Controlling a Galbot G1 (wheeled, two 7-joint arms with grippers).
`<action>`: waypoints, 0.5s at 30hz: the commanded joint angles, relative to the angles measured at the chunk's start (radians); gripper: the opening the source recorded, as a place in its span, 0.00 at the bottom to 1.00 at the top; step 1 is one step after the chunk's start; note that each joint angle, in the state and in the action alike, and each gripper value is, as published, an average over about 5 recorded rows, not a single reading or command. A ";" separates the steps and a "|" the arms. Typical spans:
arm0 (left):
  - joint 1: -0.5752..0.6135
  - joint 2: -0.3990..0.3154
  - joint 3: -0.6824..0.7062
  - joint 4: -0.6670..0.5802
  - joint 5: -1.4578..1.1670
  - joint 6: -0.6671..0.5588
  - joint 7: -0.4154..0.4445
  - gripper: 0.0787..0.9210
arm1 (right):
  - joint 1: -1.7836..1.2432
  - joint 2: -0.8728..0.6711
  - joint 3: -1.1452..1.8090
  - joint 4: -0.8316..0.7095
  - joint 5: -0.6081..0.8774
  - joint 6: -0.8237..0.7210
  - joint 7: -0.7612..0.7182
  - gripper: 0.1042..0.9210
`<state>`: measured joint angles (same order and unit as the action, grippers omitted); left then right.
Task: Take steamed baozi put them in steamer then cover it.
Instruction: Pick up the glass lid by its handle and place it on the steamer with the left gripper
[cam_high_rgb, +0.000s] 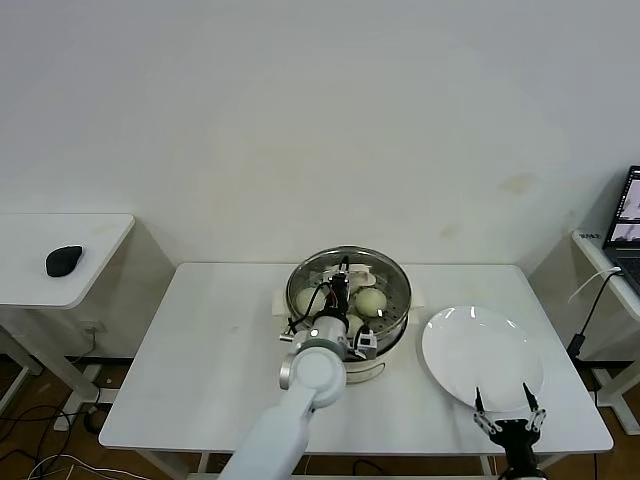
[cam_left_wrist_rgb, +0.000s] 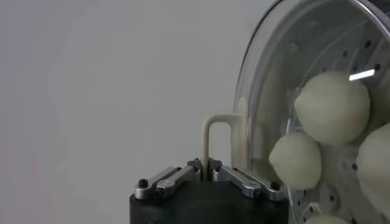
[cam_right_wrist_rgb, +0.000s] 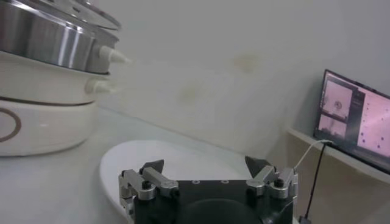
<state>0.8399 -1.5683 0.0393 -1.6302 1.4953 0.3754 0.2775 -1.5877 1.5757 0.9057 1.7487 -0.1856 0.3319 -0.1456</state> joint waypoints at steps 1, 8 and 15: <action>0.002 -0.022 -0.008 0.020 0.028 -0.003 0.000 0.07 | 0.001 0.001 -0.005 -0.005 -0.002 0.002 -0.001 0.88; 0.012 -0.025 -0.013 0.027 0.028 -0.008 -0.010 0.07 | 0.001 0.000 -0.009 -0.008 -0.003 0.004 -0.002 0.88; 0.017 -0.031 -0.019 0.030 0.024 -0.014 -0.025 0.07 | -0.002 0.000 -0.012 -0.008 -0.004 0.007 -0.003 0.88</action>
<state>0.8548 -1.5919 0.0218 -1.6054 1.5143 0.3642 0.2601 -1.5892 1.5758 0.8949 1.7412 -0.1886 0.3385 -0.1480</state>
